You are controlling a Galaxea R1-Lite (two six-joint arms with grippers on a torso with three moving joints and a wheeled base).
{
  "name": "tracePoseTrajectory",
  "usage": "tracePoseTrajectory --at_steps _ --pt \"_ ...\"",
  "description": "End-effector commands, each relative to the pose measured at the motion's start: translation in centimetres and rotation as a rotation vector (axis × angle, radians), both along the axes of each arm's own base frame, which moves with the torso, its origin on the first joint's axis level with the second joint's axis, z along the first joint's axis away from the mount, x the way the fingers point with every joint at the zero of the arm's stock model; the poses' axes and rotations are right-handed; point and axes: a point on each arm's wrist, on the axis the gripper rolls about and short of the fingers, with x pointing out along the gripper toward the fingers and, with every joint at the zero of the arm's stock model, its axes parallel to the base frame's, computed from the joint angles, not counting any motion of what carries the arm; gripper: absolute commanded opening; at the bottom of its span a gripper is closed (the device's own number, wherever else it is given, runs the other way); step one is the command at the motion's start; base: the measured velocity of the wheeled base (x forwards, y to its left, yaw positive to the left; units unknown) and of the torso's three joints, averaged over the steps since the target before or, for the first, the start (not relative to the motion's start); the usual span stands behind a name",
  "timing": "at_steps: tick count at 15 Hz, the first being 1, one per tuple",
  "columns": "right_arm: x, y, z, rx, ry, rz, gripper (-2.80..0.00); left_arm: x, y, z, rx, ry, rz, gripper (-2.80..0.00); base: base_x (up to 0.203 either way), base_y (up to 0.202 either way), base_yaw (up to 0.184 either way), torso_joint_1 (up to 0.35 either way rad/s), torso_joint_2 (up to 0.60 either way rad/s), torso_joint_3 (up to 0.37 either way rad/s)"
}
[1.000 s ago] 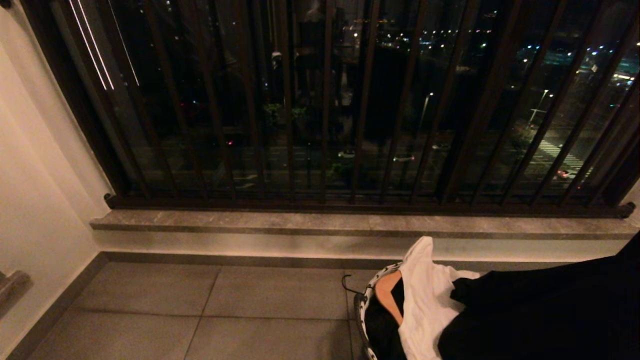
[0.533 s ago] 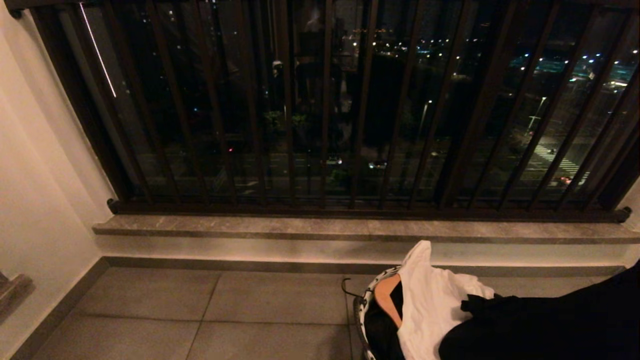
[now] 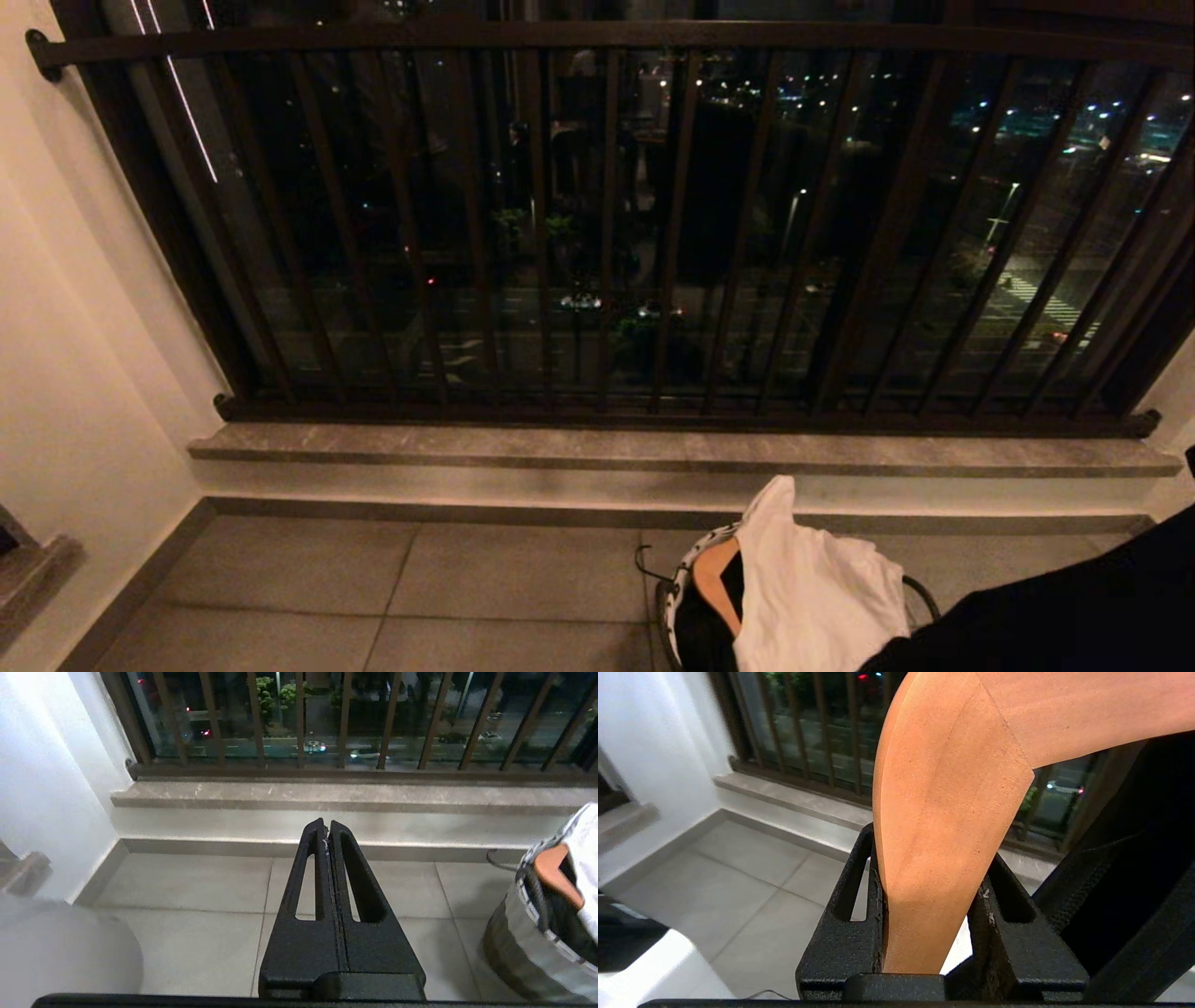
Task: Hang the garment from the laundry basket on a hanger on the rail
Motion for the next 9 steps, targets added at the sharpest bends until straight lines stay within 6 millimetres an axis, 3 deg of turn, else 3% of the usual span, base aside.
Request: tracePoseTrajectory --at_steps 1,9 --pt "0.05 0.02 0.12 -0.001 0.000 0.010 -2.80 0.06 0.00 -0.21 0.000 0.008 0.000 -2.80 0.000 0.000 0.000 0.112 -0.44 -0.360" --pt "0.08 0.09 0.19 -0.003 -0.001 0.038 -2.80 0.06 0.00 -0.21 0.000 0.008 0.000 -2.80 0.000 0.000 0.000 0.140 -0.48 -0.340"
